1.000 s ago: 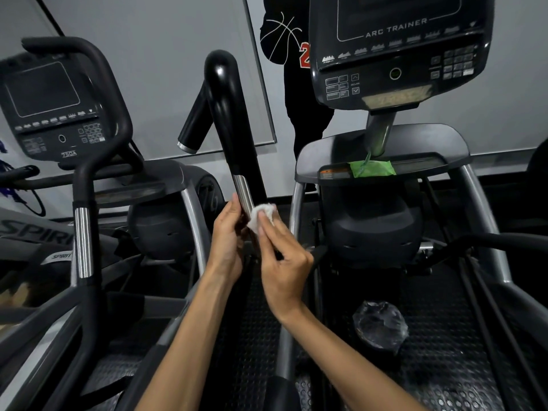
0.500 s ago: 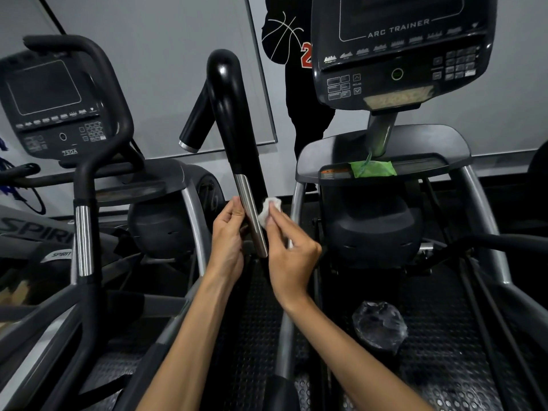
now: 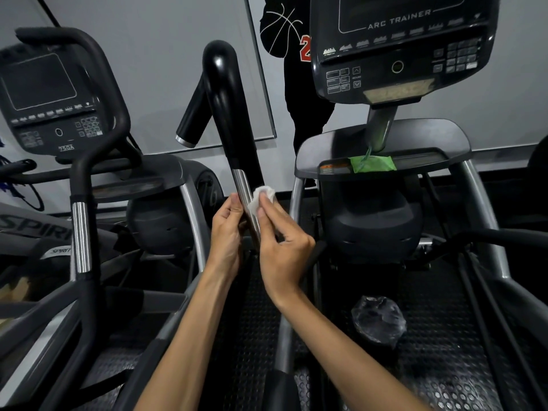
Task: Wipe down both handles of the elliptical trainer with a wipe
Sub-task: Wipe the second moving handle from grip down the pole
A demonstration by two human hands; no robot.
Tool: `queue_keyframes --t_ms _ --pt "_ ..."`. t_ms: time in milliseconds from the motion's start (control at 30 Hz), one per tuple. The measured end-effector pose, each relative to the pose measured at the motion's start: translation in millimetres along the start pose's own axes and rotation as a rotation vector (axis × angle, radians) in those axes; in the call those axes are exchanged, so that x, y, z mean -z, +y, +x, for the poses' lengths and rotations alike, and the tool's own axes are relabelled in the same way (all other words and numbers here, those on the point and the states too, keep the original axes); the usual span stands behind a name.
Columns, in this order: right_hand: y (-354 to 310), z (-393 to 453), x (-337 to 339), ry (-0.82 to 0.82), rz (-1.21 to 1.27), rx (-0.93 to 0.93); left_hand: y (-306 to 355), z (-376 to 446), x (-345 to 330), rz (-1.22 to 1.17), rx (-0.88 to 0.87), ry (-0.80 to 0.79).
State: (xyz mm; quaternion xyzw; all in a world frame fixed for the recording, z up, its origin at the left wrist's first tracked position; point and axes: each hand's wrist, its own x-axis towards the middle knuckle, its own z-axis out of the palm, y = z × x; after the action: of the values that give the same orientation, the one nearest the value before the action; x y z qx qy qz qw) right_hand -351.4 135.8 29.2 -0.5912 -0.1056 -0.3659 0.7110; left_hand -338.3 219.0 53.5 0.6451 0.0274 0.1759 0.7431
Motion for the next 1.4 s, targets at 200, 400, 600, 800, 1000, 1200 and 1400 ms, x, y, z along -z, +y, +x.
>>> queue_keyframes --t_ms 200,400,600,800,1000,1200,1400 --pt "30.2 -14.7 17.4 0.012 -0.064 0.046 -1.5 0.8 0.8 0.030 -0.011 0.022" --pt "8.9 -12.4 3.6 0.004 -0.034 0.037 -0.5 -0.4 1.9 0.004 -0.016 0.023" --pt "20.2 -10.2 12.4 0.049 0.019 -0.091 -3.5 0.6 0.8 0.004 0.009 0.033" --pt "17.0 -23.3 9.4 0.013 -0.054 0.039 -0.2 -0.2 0.7 -0.042 0.012 0.028" --pt "9.8 -6.5 1.3 0.090 0.012 -0.078 -1.7 -0.9 0.2 -0.027 0.023 0.028" --pt "20.7 -18.9 11.6 0.024 -0.001 -0.028 1.0 -1.0 -0.1 -0.033 0.020 0.030" --pt "-2.6 19.5 -1.6 -0.039 0.166 -0.188 -0.4 -2.9 -1.8 -0.028 0.010 0.013"
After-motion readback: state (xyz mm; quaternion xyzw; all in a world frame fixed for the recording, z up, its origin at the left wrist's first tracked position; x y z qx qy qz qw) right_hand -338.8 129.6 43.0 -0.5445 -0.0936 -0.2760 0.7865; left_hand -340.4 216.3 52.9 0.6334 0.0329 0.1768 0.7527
